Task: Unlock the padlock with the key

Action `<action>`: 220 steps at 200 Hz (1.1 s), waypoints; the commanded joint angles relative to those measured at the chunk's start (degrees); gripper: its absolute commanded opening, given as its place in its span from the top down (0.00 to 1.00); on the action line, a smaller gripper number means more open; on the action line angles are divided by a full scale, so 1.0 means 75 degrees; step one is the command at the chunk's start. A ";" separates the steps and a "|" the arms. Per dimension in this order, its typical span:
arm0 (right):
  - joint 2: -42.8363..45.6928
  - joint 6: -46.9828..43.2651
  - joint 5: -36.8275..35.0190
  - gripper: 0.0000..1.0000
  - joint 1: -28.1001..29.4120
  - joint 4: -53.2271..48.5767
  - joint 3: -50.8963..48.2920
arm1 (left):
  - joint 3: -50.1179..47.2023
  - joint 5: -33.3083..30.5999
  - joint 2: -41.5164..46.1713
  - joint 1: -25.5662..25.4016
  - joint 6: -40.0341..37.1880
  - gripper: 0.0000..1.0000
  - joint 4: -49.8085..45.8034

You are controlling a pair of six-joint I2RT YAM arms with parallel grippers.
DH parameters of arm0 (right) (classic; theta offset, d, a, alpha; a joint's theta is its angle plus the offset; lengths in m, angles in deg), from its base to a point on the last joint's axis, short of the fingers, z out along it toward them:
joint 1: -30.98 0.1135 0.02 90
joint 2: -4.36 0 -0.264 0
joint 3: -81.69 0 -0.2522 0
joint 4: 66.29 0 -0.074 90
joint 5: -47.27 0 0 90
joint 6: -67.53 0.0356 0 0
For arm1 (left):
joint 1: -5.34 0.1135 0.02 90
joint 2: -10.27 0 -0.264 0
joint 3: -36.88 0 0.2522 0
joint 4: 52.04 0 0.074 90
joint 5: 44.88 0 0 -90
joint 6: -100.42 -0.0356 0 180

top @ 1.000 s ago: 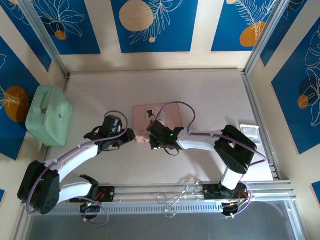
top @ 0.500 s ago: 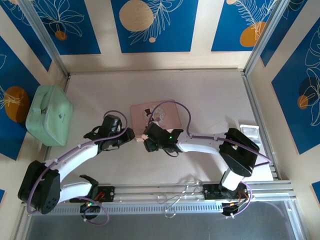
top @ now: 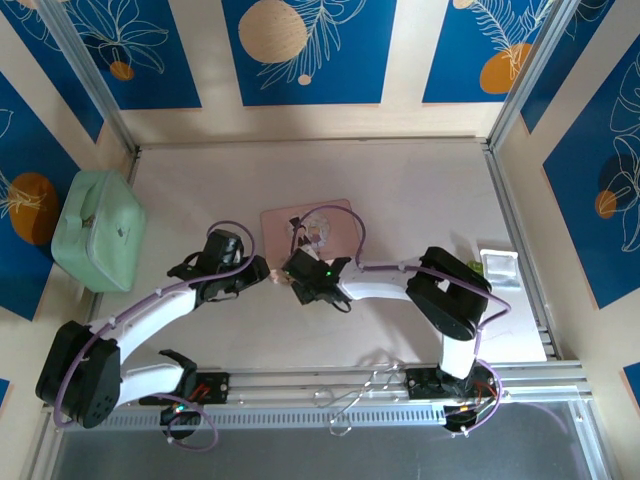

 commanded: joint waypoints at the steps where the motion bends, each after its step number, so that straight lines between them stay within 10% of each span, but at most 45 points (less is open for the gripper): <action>1: -0.0160 0.0235 -0.0701 0.39 0.0066 -0.0265 0.0394 | -0.0063 0.0150 -0.0111 0.0088 -0.0193 0.51 -0.0087; 170: -0.0193 0.0394 -0.0697 0.79 0.0224 -0.0442 0.0432 | -0.0216 0.0162 -0.0017 0.0216 -0.0298 0.51 -0.0130; 193: 0.0264 0.0570 -0.0486 0.78 0.0135 -0.0079 -0.0064 | -0.0238 0.0162 0.0007 0.0229 -0.0274 0.52 -0.0095; 220: 0.0848 0.0269 -0.0073 0.52 0.0106 0.0898 -0.0753 | -0.0198 0.0183 -0.0023 0.0250 -0.0269 0.52 -0.0075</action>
